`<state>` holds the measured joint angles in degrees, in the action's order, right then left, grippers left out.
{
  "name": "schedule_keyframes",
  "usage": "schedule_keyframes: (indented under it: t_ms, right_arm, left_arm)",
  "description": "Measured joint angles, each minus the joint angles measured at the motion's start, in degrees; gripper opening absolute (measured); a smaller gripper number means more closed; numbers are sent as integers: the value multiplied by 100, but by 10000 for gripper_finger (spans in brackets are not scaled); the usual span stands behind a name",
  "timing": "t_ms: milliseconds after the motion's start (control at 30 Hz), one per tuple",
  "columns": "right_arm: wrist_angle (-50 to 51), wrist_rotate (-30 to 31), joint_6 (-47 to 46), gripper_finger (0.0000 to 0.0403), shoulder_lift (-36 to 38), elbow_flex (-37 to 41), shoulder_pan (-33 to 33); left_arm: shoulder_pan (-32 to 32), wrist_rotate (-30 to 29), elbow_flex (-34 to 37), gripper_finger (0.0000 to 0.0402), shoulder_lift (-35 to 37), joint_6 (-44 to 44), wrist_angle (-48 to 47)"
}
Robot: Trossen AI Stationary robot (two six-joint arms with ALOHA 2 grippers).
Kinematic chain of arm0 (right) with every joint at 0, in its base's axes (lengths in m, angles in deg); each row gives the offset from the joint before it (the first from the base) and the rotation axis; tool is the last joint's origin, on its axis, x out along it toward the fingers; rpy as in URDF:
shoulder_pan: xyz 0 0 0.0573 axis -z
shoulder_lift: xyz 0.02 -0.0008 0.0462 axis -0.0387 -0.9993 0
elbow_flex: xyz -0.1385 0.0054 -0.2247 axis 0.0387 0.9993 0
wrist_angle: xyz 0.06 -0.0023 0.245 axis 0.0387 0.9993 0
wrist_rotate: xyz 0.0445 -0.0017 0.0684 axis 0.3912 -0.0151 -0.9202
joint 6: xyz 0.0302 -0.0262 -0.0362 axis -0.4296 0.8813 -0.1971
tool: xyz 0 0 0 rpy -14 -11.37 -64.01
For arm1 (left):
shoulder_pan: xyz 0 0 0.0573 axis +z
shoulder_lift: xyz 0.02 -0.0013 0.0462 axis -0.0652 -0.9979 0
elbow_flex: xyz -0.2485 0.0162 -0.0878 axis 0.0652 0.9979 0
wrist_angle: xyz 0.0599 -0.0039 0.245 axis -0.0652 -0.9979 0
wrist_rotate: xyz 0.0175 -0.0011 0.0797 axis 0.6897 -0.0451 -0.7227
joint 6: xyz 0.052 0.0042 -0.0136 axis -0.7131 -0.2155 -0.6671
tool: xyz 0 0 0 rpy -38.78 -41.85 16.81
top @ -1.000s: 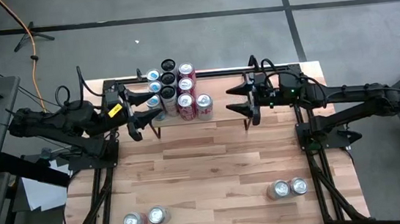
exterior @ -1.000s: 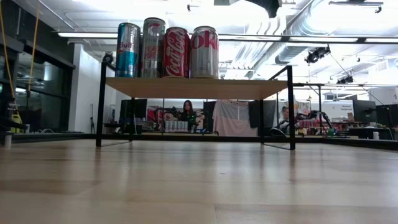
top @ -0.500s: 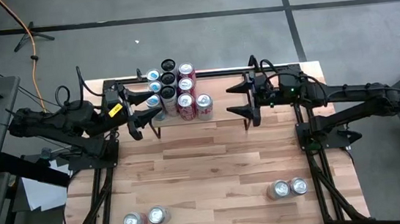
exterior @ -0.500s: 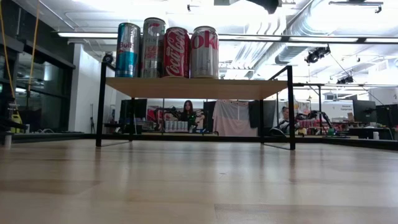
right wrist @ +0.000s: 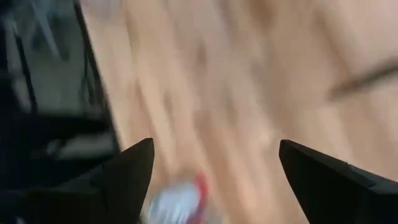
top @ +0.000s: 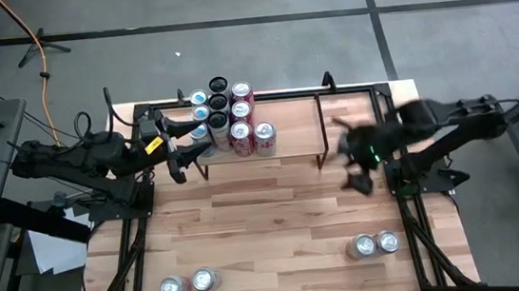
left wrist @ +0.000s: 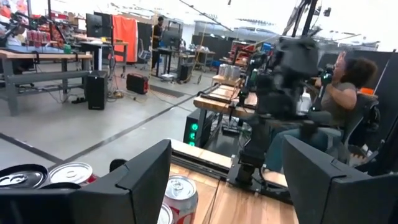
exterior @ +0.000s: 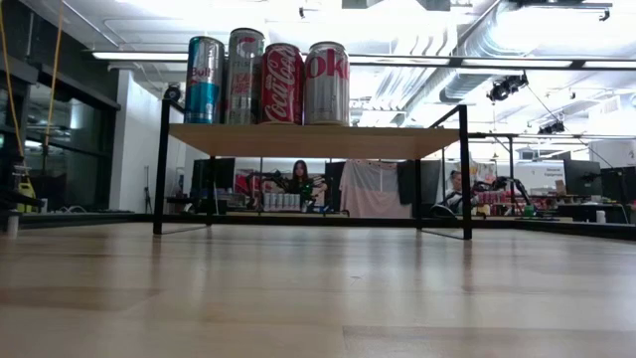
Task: Place canned beverage on shelf
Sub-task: Put the right red-silver soda can aligned with the other red-silver soda can on the shelf
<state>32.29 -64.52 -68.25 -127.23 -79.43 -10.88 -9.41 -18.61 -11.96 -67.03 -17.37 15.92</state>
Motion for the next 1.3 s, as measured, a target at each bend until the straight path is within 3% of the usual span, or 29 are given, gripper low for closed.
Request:
schedule_keyframes:
  t_ms: [167,367,500,900,1100,1300]
  right_arm:
    - [919,-230,-1653,332,-177,273,-1543]
    - [638,297,-3687,332,-312,907,-3540]
    - [412,306,-4187,332,-582,1221,-4297]
    - [261,327,-3921,332,-1521,1285,-4824]
    - [301,538,-3899,332,-1665,1288,-4892]
    - [83,364,-3985,332,-1666,1605,-4889]
  left_arm:
    - [0,3,0,241,0,7,-82]
    - [0,5,0,241,0,287,-37]
    - [0,7,0,241,0,289,-41]
    - [0,7,0,241,0,311,-36]
    - [0,9,0,241,0,311,-33]
    - [0,14,0,241,0,313,-33]
